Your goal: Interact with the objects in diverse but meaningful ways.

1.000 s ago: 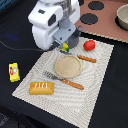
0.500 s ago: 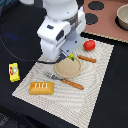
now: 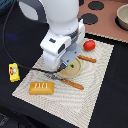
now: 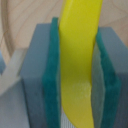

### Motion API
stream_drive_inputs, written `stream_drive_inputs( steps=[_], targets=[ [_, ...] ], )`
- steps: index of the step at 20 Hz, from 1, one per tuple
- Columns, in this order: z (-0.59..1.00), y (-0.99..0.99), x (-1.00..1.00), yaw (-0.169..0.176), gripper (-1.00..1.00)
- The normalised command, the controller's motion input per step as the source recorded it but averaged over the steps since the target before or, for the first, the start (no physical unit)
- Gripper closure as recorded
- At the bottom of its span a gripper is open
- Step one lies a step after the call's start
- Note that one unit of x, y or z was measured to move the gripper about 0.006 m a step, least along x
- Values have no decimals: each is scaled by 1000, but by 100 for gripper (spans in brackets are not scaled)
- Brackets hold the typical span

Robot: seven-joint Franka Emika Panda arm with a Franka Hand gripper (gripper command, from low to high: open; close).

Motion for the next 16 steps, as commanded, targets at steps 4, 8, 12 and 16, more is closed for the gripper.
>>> stream_drive_inputs(
  steps=[4,8,12,16],
  targets=[
    [275,60,579,0,-100],
    [351,46,464,-2,-100],
    [724,83,354,-1,-100],
    [567,36,23,0,-100]
  ],
)
